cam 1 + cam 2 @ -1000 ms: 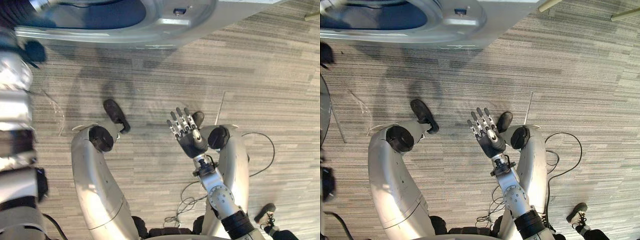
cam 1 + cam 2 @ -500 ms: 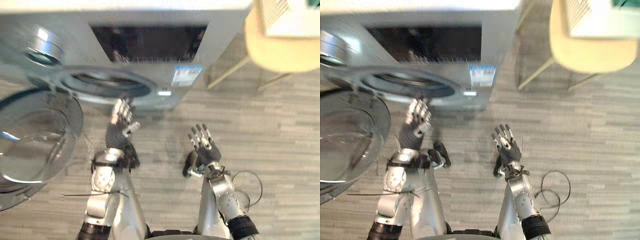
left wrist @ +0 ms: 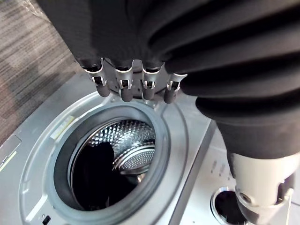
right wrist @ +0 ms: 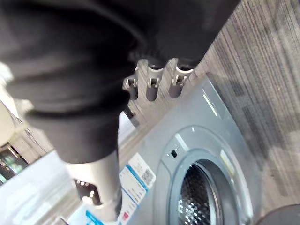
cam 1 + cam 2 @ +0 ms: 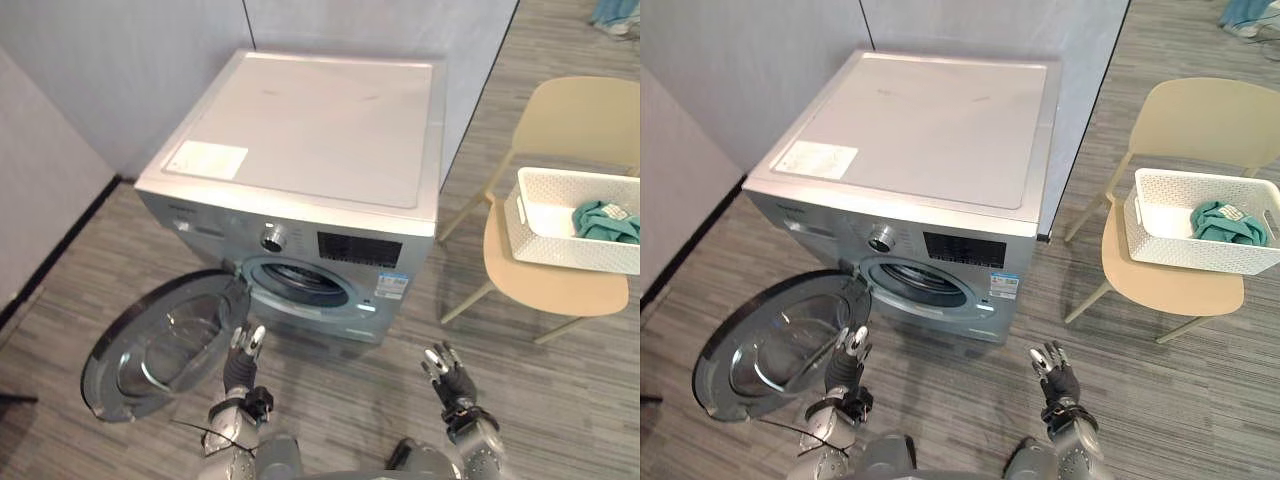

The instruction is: Pick up the laundry basket with both hands and put the clothes into the washing machine.

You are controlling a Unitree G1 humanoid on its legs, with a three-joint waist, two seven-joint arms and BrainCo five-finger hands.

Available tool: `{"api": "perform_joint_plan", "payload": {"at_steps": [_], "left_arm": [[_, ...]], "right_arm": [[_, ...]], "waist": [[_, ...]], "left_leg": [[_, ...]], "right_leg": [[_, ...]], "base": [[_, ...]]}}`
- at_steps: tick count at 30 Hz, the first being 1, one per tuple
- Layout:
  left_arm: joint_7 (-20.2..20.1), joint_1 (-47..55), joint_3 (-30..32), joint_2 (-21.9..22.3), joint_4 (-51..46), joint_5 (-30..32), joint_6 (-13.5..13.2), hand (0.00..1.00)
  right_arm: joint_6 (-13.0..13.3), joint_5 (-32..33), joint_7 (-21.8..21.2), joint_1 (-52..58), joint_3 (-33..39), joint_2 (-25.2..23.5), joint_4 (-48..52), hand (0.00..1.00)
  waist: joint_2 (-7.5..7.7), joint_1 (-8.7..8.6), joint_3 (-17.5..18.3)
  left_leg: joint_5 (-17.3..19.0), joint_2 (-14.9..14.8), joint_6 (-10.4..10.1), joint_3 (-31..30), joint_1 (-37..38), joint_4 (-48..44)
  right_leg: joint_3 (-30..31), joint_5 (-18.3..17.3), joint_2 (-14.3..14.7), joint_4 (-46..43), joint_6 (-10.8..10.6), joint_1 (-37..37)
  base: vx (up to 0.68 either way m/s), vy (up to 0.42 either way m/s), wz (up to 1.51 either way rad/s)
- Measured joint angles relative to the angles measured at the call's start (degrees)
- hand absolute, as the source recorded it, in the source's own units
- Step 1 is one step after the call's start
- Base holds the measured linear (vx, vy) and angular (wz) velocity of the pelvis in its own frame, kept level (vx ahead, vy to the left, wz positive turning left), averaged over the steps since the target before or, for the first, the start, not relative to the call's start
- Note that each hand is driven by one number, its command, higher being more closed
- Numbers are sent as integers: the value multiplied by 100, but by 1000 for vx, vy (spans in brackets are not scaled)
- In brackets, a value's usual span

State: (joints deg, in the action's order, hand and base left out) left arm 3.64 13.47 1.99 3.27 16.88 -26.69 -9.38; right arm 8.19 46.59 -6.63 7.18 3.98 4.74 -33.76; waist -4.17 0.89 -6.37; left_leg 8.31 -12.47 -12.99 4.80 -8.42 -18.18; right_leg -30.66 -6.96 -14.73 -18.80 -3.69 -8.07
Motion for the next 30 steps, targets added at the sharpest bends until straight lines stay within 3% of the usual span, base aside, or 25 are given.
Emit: {"api": "perform_joint_plan", "payload": {"at_steps": [2,3,4,6,8,9,10,11,12,13,15,16,17,19,20,21,22,23,27,30], "left_arm": [[66,-46,14,-58,89,-50,-12,0],[121,-105,17,-161,247,-90,-2,0],[154,-105,15,-201,281,-102,-1,0],[175,-109,7,-241,294,-67,-6,0],[184,-91,40,-244,293,-58,-7,0],[195,-84,101,-231,263,-8,-9,0],[234,-74,134,-229,163,12,-6,0],[249,-59,189,-157,116,16,-19,0],[279,-57,269,-84,61,19,-53,0],[284,10,275,-116,-67,19,-62,0],[291,107,340,-134,-288,19,-118,0],[291,114,345,-134,-298,20,-120,0],[292,174,391,-128,-329,16,-124,0],[293,206,505,-109,-350,-48,-122,0],[306,167,576,-92,-360,-161,-115,0],[299,164,510,4,-412,-249,-117,0],[300,164,489,9,-455,-261,-121,0],[296,135,471,10,-474,-300,-125,0],[311,63,554,-19,-596,-424,-307,0],[402,-99,650,15,-598,-486,-344,0]], "right_arm": [[32,1,175,-62,149,-190,-18,0],[46,-6,288,-67,235,-326,-11,0],[50,-7,312,-62,261,-365,11,0],[73,-157,452,4,363,-389,189,0],[90,-204,539,40,414,-429,338,0],[135,-221,545,136,396,-457,564,0],[168,-232,548,105,396,-519,891,0],[196,-251,557,101,402,-557,1071,0],[256,-300,570,130,360,-612,1418,0],[297,-378,568,177,313,-625,1671,0],[382,-401,573,95,313,-660,1730,0],[390,-401,573,87,313,-664,1731,0],[450,-414,574,16,284,-676,1724,0],[461,-447,577,-118,232,-652,1715,0],[472,-462,639,-261,174,-546,1715,0],[504,-617,740,-377,153,-425,1719,0],[503,-677,778,-420,150,-392,1719,0],[501,-748,805,-474,118,-345,1719,0],[507,-952,924,-518,-236,-373,1771,0],[505,-1096,932,-545,-375,-359,1845,0]], "waist": [[65,1,5],[172,-17,14],[217,-25,16],[272,-16,7],[269,-11,3],[334,-12,-35],[252,-15,-22],[213,9,-51],[232,-17,-60],[242,-20,-51],[407,18,40],[417,17,47],[510,20,126],[605,28,233],[614,43,267],[463,163,326],[441,177,332],[314,176,357],[293,165,440],[299,150,433]], "left_leg": [[3,136,60,80,275,623],[-87,295,258,177,345,784],[-114,380,302,200,378,822],[-57,649,612,315,418,708],[31,740,756,414,401,494],[121,765,904,525,367,286],[160,714,1133,723,377,261],[183,599,1248,866,406,324],[151,576,1299,1039,464,327],[108,571,1353,1158,494,359],[6,562,1370,1375,482,441],[-4,562,1370,1385,476,448],[-153,547,1324,1565,441,580],[-271,520,1242,1794,283,577],[-328,480,1164,1927,102,463],[-417,447,1082,1906,-23,682],[-527,401,1078,1951,-23,775],[-610,243,1037,2124,-18,818],[-818,-376,932,2753,128,815],[-897,-575,813,2832,232,813]], "right_leg": [[86,333,4,334,-42,-14],[183,482,-86,493,-134,-11],[234,555,-147,539,-162,-9],[394,746,-332,624,-260,30],[429,890,-398,681,-222,69],[441,1068,-427,637,-107,28],[465,1352,-381,712,115,-53],[435,1196,-392,467,182,-65],[412,601,-521,-571,313,-225],[410,211,-554,-1319,280,-199],[313,-261,-562,-1790,257,28],[299,-293,-564,-1810,250,57],[17,-582,-661,-1907,182,409],[-312,-741,-835,-1604,32,686],[-564,-783,-678,-1247,-93,548],[-445,-754,-388,-806,-59,358],[-347,-745,-293,-565,-87,334],[-231,-628,-80,-299,-120,316],[319,-19,780,867,80,361],[618,344,1153,1401,241,531]], "base": [[-95,244,-16],[-142,287,-26],[-152,246,-18],[-143,175,-14],[-160,164,-24],[-257,198,-55],[-297,142,-65],[-291,67,-77],[-273,52,-67],[-231,74,-65],[-158,-15,-53],[-150,-88,-56],[-136,-131,-58],[-111,-175,-77],[-161,-191,-113],[-179,-171,-119],[-169,-148,-111],[-107,-130,-92],[-89,-126,-101],[-19,-119,-66]]}}
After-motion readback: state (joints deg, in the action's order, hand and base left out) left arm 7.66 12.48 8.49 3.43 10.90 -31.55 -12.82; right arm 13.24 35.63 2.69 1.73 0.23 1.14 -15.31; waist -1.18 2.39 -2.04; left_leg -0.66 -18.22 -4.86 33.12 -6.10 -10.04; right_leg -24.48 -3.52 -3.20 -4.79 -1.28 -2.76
